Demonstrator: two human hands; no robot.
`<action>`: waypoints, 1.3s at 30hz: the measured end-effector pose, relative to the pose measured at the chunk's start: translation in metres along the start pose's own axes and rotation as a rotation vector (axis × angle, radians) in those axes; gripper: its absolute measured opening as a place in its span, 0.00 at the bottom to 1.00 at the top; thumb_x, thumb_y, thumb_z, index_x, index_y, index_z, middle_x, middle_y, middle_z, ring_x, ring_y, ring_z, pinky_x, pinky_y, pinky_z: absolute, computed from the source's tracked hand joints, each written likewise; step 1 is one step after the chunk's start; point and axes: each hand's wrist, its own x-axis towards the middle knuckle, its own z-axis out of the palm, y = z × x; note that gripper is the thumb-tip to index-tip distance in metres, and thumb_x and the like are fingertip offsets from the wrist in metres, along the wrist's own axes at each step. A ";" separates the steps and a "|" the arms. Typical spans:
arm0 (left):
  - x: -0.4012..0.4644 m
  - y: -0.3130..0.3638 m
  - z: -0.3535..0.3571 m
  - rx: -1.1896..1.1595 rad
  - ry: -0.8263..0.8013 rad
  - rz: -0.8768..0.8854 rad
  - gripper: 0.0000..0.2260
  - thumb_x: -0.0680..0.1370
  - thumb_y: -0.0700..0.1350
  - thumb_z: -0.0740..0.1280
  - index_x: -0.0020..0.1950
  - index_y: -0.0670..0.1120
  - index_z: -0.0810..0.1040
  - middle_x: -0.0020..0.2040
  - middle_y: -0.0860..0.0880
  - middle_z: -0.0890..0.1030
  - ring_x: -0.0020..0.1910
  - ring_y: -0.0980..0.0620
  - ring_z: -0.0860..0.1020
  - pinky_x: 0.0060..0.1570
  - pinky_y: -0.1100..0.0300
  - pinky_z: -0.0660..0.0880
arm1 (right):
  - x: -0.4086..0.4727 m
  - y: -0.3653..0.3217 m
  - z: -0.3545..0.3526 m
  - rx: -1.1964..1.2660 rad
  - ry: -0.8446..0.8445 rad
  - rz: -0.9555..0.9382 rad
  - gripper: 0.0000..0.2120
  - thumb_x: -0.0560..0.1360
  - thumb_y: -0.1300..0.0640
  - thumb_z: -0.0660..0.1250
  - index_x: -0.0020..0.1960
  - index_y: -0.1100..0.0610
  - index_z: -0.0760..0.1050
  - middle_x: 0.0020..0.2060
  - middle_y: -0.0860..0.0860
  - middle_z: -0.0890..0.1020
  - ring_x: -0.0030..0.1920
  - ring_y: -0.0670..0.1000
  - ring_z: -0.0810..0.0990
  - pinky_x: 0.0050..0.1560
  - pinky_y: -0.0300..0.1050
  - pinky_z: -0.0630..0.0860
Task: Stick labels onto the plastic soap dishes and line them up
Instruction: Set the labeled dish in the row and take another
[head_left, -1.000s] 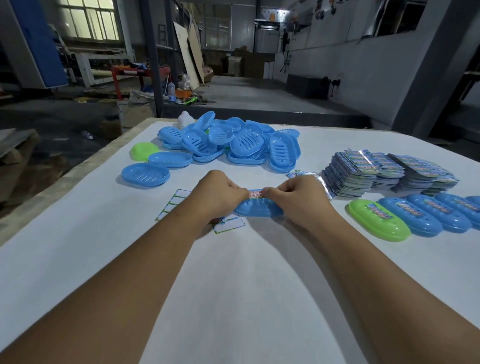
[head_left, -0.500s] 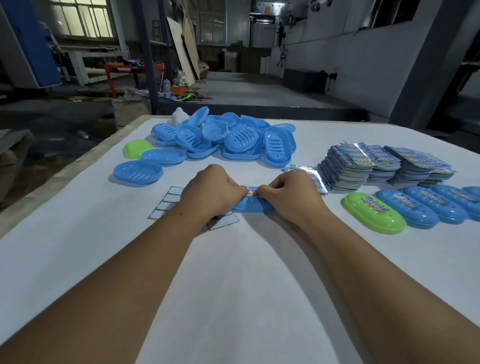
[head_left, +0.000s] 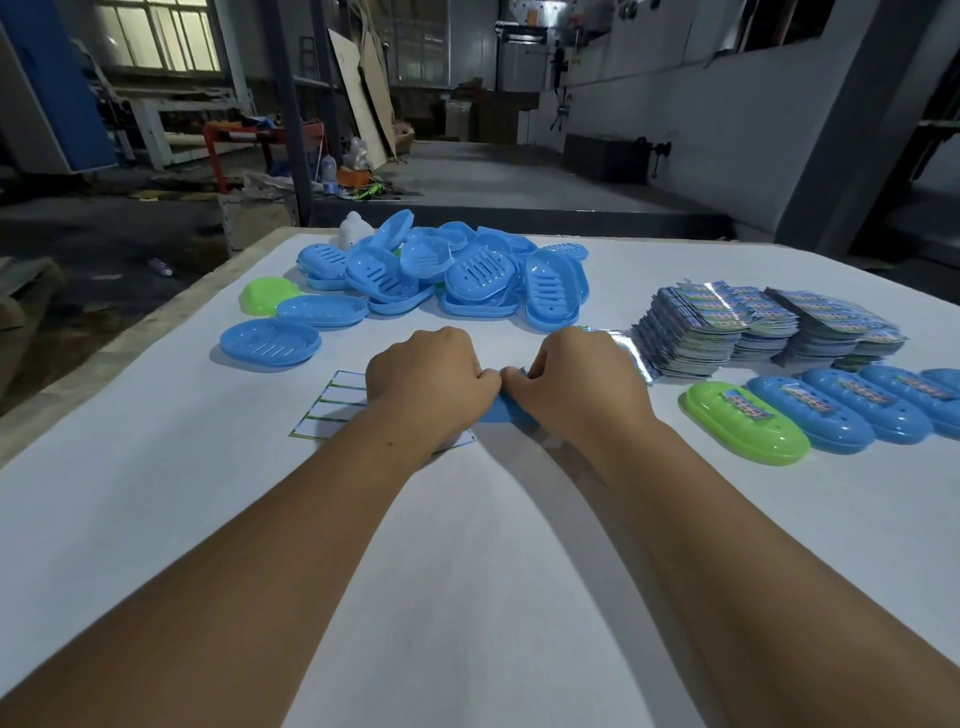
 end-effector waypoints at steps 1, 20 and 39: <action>0.000 0.000 0.000 -0.003 0.000 0.002 0.13 0.76 0.60 0.64 0.44 0.52 0.79 0.41 0.52 0.81 0.42 0.47 0.78 0.36 0.58 0.67 | 0.000 0.000 0.000 -0.036 0.002 -0.004 0.22 0.71 0.41 0.66 0.30 0.57 0.71 0.27 0.51 0.73 0.31 0.54 0.72 0.29 0.43 0.60; 0.004 -0.018 0.006 -0.409 -0.001 -0.122 0.10 0.78 0.60 0.64 0.49 0.55 0.71 0.44 0.53 0.79 0.45 0.49 0.78 0.44 0.52 0.75 | -0.008 0.006 -0.005 0.415 -0.252 -0.201 0.31 0.73 0.40 0.71 0.74 0.42 0.68 0.71 0.46 0.74 0.71 0.50 0.71 0.70 0.52 0.70; 0.003 -0.022 0.017 -0.146 -0.146 -0.055 0.13 0.77 0.63 0.63 0.55 0.57 0.69 0.48 0.53 0.77 0.48 0.49 0.76 0.44 0.54 0.69 | -0.014 0.060 -0.073 -0.126 -0.461 0.135 0.23 0.63 0.34 0.71 0.44 0.53 0.78 0.40 0.50 0.81 0.41 0.53 0.79 0.36 0.43 0.73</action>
